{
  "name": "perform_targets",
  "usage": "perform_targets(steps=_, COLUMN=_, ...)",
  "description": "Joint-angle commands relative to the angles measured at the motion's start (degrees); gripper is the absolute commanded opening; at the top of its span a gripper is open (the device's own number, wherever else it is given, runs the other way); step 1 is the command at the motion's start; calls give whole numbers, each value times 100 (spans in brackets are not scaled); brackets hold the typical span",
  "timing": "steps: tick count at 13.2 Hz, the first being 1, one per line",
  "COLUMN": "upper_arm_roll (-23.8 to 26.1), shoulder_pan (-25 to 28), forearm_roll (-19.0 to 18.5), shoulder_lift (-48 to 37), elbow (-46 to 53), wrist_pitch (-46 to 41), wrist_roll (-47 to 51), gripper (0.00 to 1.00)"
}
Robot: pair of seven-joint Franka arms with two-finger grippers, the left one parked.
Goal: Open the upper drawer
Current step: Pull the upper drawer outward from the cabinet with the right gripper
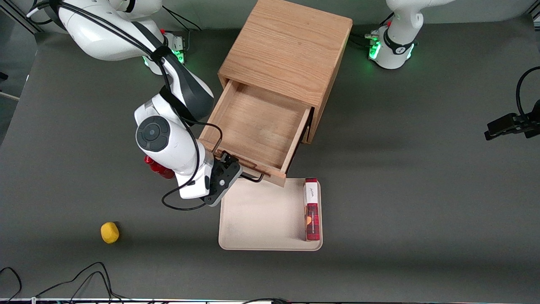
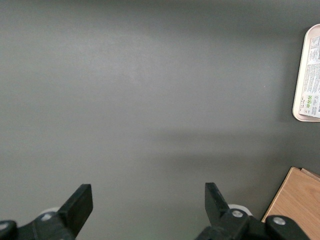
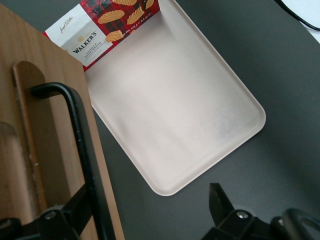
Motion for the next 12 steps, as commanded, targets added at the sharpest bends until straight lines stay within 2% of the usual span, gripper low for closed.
perform_targets(steps=1, upper_arm_roll=-11, shoulder_pan=19, forearm_roll=139, shoulder_lift=6, elbow=280, wrist_pitch=-296, wrist_roll=42, gripper=100)
perform_targets(steps=6, upper_arm_roll=-11, shoulder_pan=-69, forearm_roll=446, shoulder_lift=-195, elbow=492, wrist_pitch=-868, wrist_roll=86, gripper=100)
perform_targets(steps=12, upper_arm_roll=41, shoulder_pan=-289, forearm_roll=535, shoulder_lift=-758, elbow=404, wrist_pitch=-1860, wrist_roll=183, gripper=100)
